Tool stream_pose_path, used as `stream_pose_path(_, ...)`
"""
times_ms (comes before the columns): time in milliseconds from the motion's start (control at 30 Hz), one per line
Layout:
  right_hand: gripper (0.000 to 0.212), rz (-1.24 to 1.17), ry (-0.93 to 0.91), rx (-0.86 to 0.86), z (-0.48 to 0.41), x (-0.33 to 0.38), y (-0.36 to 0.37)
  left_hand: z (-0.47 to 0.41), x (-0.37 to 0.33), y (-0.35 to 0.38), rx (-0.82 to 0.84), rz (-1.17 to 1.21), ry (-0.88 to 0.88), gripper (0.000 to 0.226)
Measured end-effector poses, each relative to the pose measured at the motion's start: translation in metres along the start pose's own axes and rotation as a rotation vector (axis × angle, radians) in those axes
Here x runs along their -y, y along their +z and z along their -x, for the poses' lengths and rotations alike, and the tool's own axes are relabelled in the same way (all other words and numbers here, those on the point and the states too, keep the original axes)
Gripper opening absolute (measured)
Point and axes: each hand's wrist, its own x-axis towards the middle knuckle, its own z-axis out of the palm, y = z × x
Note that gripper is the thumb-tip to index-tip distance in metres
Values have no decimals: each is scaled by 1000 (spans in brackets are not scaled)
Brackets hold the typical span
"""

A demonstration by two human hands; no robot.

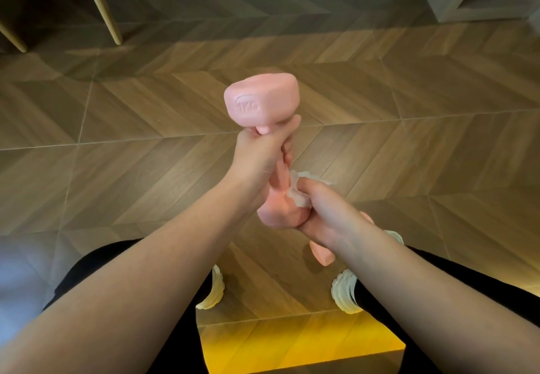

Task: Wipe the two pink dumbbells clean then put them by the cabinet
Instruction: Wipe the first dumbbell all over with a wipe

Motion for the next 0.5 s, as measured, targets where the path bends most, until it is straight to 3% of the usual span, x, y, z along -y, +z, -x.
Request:
stream_pose_path(100,17,57,12,20,0,-1,2,3,0,2,41,53,20,41)
stream_pose_path(267,34,103,117,98,5,4,-3,4,-2,-2,98,44,24,33)
stream_pose_path(400,28,-35,9,31,3,5,-5,2,1,-3,20,-42,52,21)
stream_pose_path(500,11,-47,-46,-27,-4,5,-5,2,3,1,-15,-7,-13,21)
